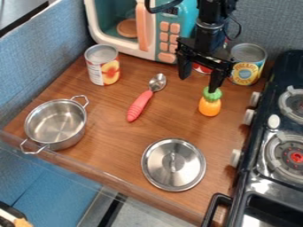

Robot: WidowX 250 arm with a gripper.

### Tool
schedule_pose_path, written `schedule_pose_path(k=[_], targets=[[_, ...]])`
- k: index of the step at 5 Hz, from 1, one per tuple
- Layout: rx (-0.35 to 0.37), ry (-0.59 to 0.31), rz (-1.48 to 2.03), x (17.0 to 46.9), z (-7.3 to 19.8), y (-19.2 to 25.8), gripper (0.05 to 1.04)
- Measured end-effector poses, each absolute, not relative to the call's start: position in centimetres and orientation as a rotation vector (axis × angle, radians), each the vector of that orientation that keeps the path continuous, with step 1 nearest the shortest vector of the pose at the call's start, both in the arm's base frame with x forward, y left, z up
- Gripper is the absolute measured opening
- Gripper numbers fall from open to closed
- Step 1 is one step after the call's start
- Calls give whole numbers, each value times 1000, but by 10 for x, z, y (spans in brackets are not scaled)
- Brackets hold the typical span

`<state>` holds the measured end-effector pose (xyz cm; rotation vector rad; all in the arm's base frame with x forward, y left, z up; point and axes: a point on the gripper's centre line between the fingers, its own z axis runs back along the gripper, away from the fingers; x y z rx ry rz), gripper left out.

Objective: Take the lid and put it on the the pot

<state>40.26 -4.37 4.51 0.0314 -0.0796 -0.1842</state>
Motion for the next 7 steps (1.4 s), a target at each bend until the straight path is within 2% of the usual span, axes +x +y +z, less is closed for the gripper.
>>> schedule_pose_path(k=[1,2,4,5,7], targets=[[33,-32,-184,396,25,-43,1001],[32,22,-197,359,2,-39,1001],[51,10,-276,308,-20,-48,1001],[55,-12,-290,297,-23,-45,1000],[42,2,-305,274,-21,-49,1000]])
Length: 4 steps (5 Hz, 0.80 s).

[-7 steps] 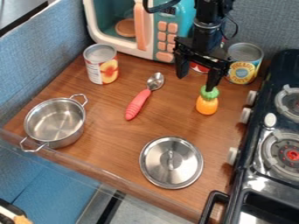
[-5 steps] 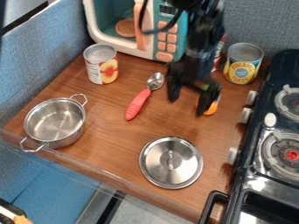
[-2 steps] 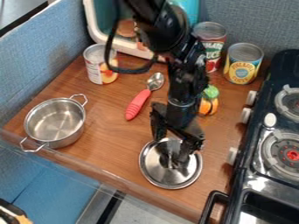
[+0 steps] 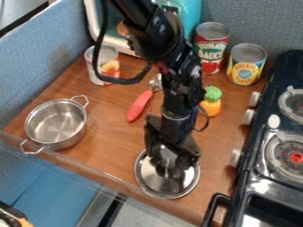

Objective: Take the lid and put it on the the pot

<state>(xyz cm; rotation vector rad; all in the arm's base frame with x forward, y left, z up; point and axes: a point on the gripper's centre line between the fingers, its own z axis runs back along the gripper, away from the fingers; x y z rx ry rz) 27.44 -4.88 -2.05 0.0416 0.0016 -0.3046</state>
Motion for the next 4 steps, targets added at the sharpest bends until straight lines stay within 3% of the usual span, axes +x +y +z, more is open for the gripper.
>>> schedule_pose_path(k=[2,4], targets=[[29,-77,-291,277,-2,-53,1000],[57,-26,-272,270,-14,-47,1000]])
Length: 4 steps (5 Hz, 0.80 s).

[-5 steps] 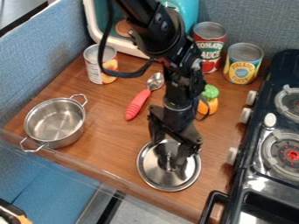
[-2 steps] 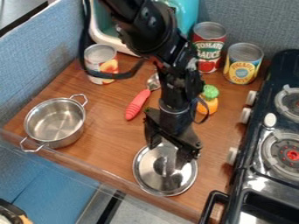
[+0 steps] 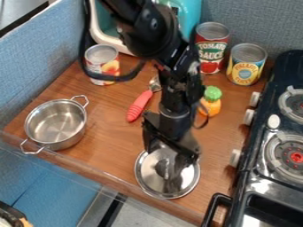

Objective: Take the lid and put it on the the pot

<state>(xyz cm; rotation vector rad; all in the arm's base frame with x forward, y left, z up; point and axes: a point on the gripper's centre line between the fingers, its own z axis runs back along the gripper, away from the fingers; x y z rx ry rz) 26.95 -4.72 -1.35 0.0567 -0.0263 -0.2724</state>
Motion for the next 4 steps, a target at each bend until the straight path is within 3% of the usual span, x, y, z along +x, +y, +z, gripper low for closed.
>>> schedule_pose_path(k=[1,2,4], targets=[[82,2,-284,267,-22,-46,1001],[85,13,-280,267,-24,-46,923],[86,5,-279,271,-22,-50,400]])
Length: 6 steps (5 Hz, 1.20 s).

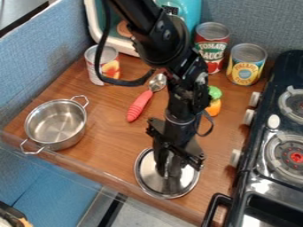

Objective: Take the lid and put it on the the pot

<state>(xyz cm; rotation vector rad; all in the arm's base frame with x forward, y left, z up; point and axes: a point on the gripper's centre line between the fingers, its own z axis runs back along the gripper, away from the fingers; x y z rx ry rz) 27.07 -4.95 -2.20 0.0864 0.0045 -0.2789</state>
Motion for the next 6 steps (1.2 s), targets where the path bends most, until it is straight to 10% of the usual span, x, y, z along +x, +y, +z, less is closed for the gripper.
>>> schedule_pose_path(k=[2,6], targets=[[85,22,-272,268,-22,-49,74],[52,-57,-275,302,21,-43,51]])
